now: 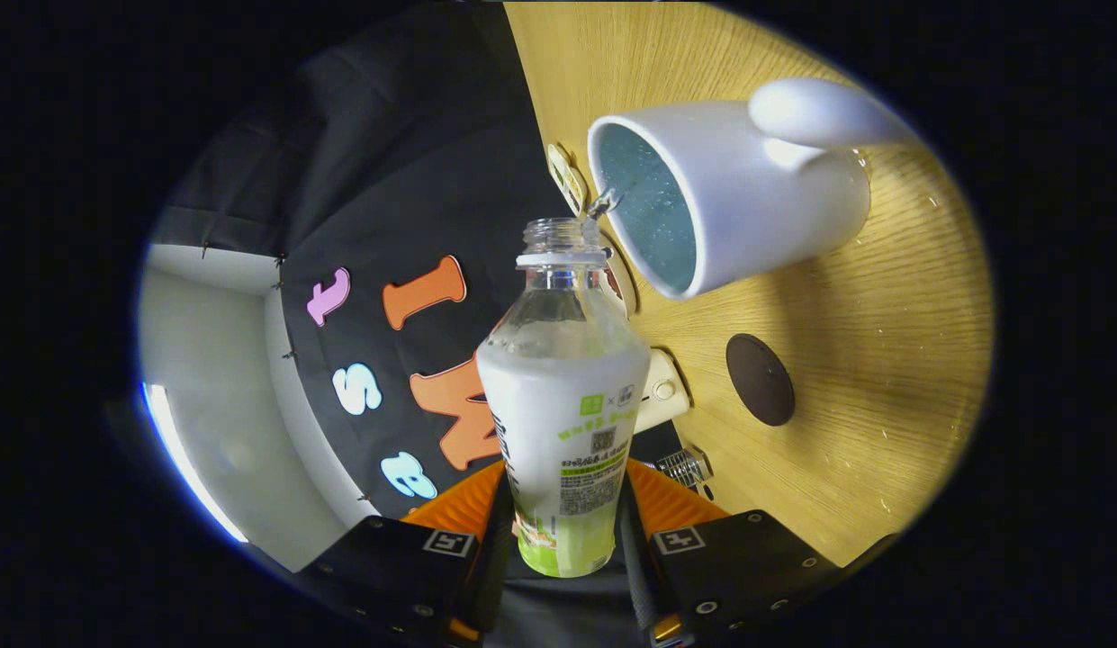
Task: Take the bottle from table, then pour the juice into the cup, finally place the bottle on the coaster
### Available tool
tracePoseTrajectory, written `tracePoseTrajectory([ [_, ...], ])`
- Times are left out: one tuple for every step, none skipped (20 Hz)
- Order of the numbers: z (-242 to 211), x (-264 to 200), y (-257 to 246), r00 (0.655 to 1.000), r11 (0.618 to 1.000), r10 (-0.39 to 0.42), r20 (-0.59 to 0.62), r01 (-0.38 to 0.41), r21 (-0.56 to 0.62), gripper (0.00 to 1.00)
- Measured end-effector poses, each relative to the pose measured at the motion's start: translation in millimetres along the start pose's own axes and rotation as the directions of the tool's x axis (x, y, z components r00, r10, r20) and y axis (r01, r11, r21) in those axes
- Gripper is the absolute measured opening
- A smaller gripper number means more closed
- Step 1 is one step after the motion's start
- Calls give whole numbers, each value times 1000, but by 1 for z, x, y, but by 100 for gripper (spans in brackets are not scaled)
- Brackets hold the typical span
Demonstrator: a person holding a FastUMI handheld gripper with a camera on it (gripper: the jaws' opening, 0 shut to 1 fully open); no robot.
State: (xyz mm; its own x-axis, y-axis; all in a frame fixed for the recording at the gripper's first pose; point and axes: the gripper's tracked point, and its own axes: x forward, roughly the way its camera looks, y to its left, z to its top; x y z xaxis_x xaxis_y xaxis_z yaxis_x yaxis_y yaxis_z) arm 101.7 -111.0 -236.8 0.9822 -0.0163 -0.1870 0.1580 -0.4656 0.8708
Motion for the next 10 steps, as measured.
tracePoseTrajectory([
  [-1, 0, 0, 1000, 1000, 3, -1, -3, 3, 57],
  [0, 0, -1, 1000, 1000, 2, 3, -2, 7, 57],
  [1, -1, -1, 1000, 1000, 3, -1, -3, 9, 57],
  [1, 0, -1, 1000, 1000, 3, 1, -3, 15, 57],
  [3, -3, -1, 1000, 1000, 6, 1, -6, 27, 57],
  [4, -4, -1, 1000, 999, 11, 4, -11, 39, 57],
  [4, -5, -1, 1000, 999, 15, 2, -15, 51, 57],
  [5, -4, -2, 1000, 998, 16, 7, -17, 59, 57],
  [5, -6, -2, 1000, 998, 16, 5, -16, 62, 57],
  [6, -7, -2, 1000, 998, 14, 9, -14, 65, 57],
])
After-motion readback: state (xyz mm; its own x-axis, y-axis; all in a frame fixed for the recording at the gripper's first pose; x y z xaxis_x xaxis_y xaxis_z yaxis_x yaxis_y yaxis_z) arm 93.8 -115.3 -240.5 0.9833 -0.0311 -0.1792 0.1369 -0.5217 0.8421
